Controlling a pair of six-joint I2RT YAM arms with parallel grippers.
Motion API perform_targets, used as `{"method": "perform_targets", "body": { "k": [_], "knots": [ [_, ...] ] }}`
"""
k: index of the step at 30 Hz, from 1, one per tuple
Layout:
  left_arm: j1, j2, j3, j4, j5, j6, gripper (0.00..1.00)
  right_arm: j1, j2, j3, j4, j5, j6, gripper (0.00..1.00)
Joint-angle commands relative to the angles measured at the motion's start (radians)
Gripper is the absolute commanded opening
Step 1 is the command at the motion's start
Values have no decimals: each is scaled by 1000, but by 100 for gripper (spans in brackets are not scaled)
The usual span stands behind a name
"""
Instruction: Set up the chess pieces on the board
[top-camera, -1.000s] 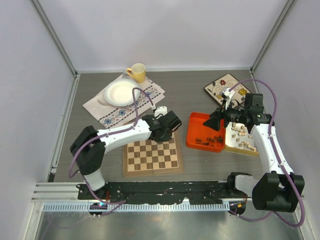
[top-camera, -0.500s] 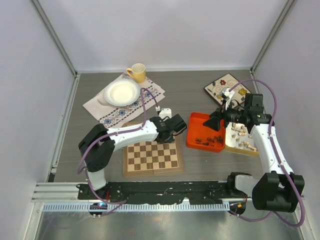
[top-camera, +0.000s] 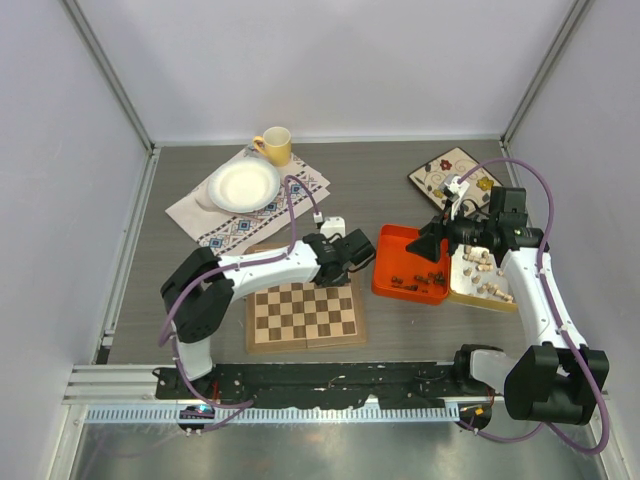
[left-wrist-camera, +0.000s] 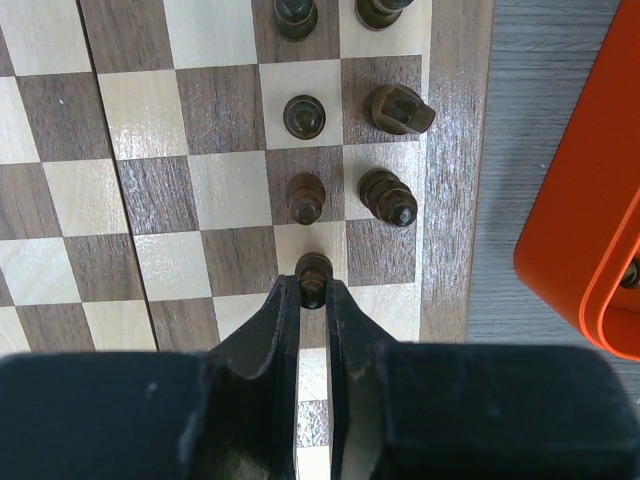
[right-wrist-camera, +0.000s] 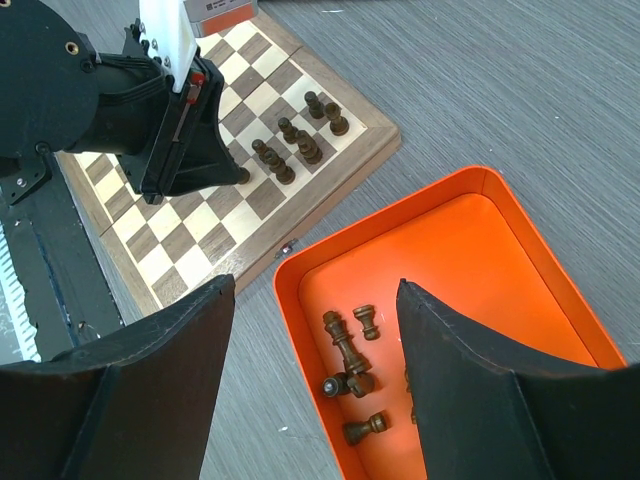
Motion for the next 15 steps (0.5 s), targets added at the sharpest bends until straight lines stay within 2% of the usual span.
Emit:
{"method": "perform_targets", "body": {
  "k": [1, 15],
  "knots": [
    [-9, 12, 35, -7, -48, -7, 11, -6, -25, 7, 17, -31, -21, 71],
    [-9, 23, 33, -4, -43, -6, 19, -10, -27, 8, 11, -41, -24, 71]
  ]
}}
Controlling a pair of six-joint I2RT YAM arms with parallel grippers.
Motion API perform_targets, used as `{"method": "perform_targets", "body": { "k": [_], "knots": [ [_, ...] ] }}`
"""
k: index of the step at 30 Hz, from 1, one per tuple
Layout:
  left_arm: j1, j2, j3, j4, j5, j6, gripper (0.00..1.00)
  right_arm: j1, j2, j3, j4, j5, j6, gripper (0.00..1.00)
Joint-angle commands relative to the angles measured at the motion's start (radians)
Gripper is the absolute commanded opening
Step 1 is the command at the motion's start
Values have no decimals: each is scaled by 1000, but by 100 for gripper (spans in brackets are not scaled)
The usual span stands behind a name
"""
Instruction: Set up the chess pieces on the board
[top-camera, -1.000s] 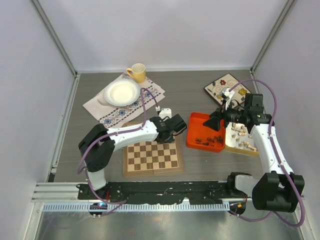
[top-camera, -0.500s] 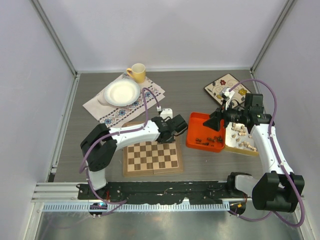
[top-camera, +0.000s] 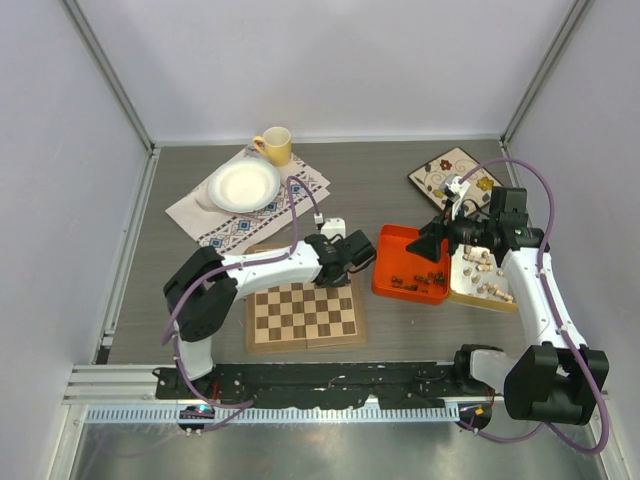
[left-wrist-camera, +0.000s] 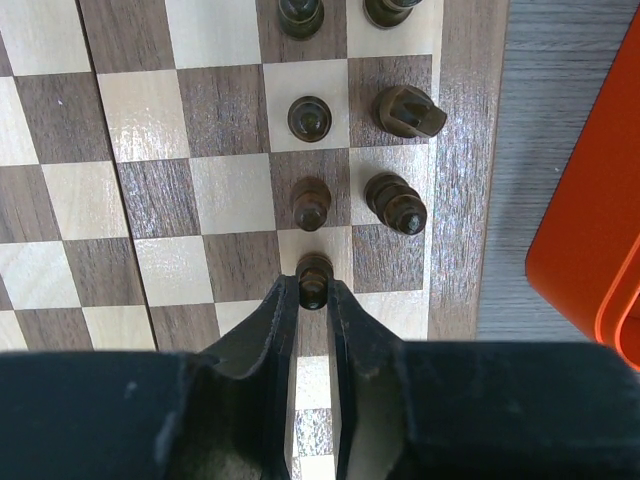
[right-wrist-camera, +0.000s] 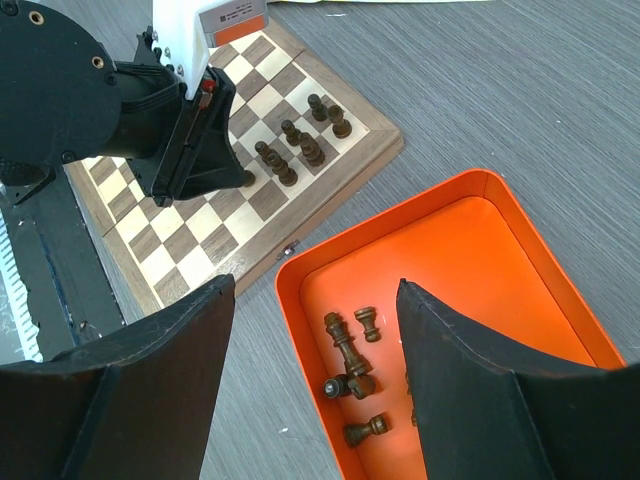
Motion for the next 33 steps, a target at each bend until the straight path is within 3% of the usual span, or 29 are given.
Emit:
{"method": "perform_targets", "body": {
  "k": [1, 5, 10, 19, 22, 23, 25, 26, 27, 31, 33],
  "knots": [
    [-8, 8, 33, -1, -35, -6, 19, -3, -27, 8, 10, -26, -18, 71],
    [-8, 8, 33, -3, -35, -8, 23, -7, -27, 8, 12, -29, -19, 71],
    [-8, -4, 36, -12, -34, -9, 39, -8, -25, 8, 10, -31, -19, 71],
    [-13, -124, 38, -55, -14, 25, 47, -7, -22, 11, -30, -20, -82, 72],
    [-11, -203, 21, -51, -18, 101, 56, -8, -5, 25, -88, -20, -165, 72],
    [-10, -254, 1, -44, -18, 135, 70, -8, 2, 42, -108, -21, -186, 72],
    [-5, -312, -37, 6, -12, 247, 85, -8, 37, 66, -207, -32, -301, 72],
    [5, -343, -98, 38, 33, 294, 95, -7, 51, 77, -240, -31, -333, 72],
    [18, -421, -140, 133, 82, 408, 98, -8, 65, 103, -301, -23, -363, 72],
    [154, -619, -342, 365, 398, 492, 100, -3, 165, 221, -534, 20, -603, 74],
    [255, -693, -431, 457, 524, 496, 100, 1, 226, 286, -585, 66, -622, 74]
  ]
}}
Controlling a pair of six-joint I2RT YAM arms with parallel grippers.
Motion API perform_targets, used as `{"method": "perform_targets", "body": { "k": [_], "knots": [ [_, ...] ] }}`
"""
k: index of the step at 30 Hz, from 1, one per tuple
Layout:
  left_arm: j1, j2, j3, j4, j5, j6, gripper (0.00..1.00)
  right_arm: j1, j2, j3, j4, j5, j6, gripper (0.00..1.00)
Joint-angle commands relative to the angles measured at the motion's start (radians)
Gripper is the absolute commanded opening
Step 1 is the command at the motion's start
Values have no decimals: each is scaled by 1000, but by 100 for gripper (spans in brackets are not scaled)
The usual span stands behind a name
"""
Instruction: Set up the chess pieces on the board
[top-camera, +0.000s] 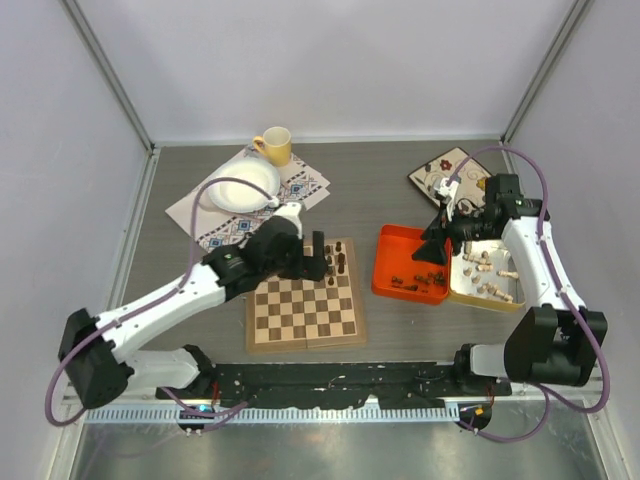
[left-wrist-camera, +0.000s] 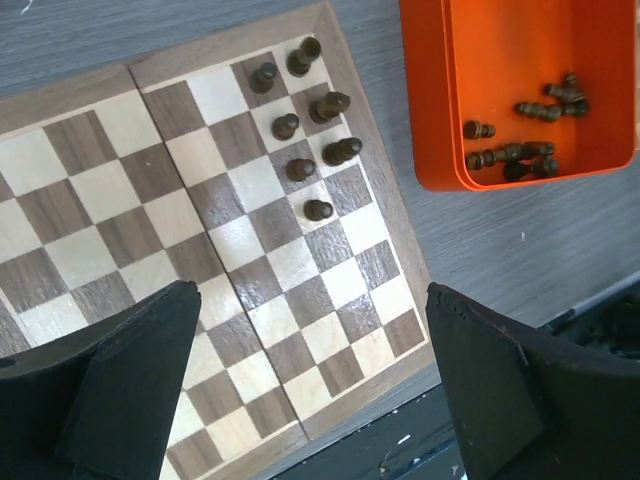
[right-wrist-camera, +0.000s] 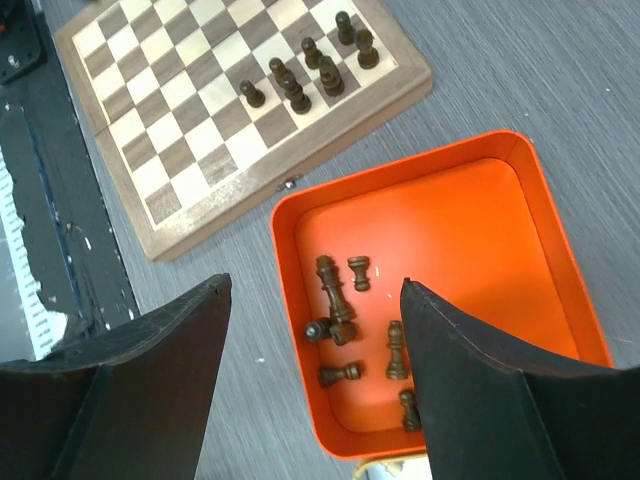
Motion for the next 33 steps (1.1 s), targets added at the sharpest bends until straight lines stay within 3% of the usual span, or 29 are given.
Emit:
{"method": "perform_targets", "body": {
  "k": [1, 8, 12, 16, 20, 27, 33],
  "knots": [
    [171, -168, -145, 268, 325, 132, 100, 8, 84, 147, -249, 70, -207, 74],
    [314, -206, -141, 256, 379, 304, 99, 67, 96, 181, -209, 358, -299, 74],
    [332, -179, -116, 272, 404, 331, 100, 98, 155, 233, -282, 515, -440, 74],
    [336, -147, -61, 319, 430, 282, 100, 161, 237, 319, -324, 593, -482, 67],
    [337, -114, 2, 325, 429, 212, 99, 222, 298, 335, -258, 642, -445, 61],
    [337, -74, 25, 345, 349, 190, 100, 273, 433, 318, -194, 753, -243, 45],
    [339, 9, 20, 433, 332, 131, 100, 290, 455, 226, -151, 836, -206, 43]
  ]
}}
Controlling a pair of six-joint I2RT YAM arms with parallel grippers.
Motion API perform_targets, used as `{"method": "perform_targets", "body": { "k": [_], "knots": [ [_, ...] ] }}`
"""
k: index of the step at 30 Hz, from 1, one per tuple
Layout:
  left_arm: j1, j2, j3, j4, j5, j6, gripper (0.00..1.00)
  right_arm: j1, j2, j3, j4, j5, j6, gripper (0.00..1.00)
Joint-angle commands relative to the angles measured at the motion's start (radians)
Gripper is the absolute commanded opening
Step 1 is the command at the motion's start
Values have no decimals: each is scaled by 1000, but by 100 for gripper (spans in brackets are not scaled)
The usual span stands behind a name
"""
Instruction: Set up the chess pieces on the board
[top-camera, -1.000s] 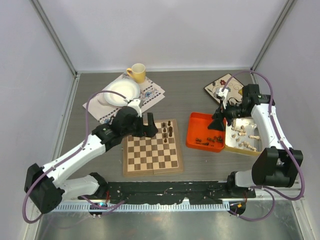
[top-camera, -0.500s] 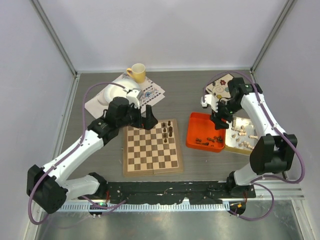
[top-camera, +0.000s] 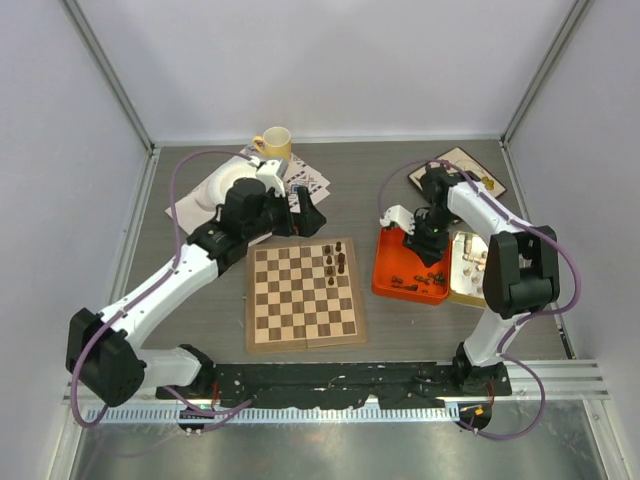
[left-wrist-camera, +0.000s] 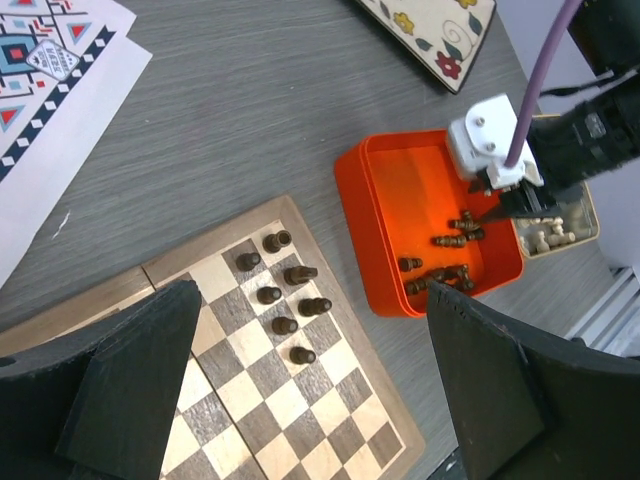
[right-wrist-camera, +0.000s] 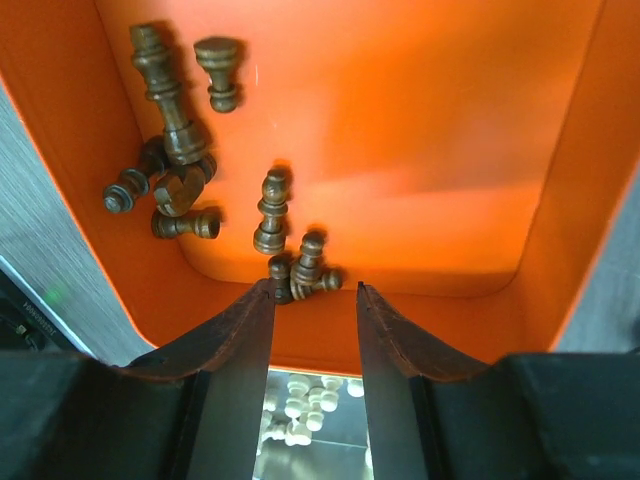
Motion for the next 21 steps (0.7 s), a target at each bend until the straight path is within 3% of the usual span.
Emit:
{"method": "perform_targets", "body": {
  "k": [1, 9, 21],
  "knots": [
    [6, 58, 32, 97, -26, -40, 100, 8, -14, -59, 56, 94, 49, 44],
    [9, 114, 87, 61, 2, -27, 100, 6, 15, -137, 94, 139, 54, 43],
    [10, 35, -6, 103, -6, -80, 99, 9, 23, -234, 250, 161, 94, 36]
  ]
}}
